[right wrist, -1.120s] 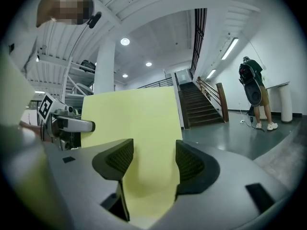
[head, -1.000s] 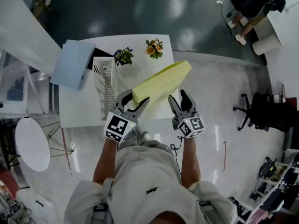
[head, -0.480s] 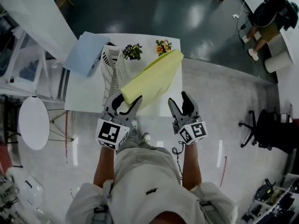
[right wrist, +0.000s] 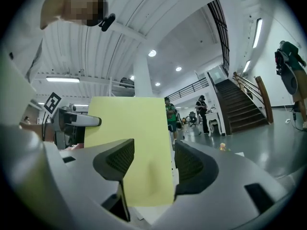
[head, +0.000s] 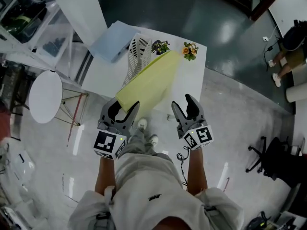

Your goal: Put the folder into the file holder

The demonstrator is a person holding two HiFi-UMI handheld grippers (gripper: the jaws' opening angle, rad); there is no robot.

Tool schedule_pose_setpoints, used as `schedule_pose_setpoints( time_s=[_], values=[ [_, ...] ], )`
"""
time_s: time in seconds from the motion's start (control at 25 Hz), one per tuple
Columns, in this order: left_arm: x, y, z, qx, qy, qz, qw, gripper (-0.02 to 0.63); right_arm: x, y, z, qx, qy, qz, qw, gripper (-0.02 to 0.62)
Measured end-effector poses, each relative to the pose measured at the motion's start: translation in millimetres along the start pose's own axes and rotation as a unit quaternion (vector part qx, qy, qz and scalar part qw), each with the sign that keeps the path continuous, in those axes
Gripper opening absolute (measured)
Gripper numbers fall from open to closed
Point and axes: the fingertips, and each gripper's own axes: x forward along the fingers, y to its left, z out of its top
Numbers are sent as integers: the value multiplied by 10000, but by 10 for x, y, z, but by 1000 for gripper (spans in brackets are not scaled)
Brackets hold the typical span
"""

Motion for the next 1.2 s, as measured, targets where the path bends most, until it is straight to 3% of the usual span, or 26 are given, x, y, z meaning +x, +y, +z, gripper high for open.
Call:
schedule_pose_setpoints(
  time_s=[0.44,1.2],
  values=[
    [-678,466,74,-145,-242,993,9947,193,312,620,10,-86,115,692,9975,259],
    [-555,1241,298,-107,-520,1576,9861,189,864,678,-6,-116,220,588,9980,249]
  ],
)
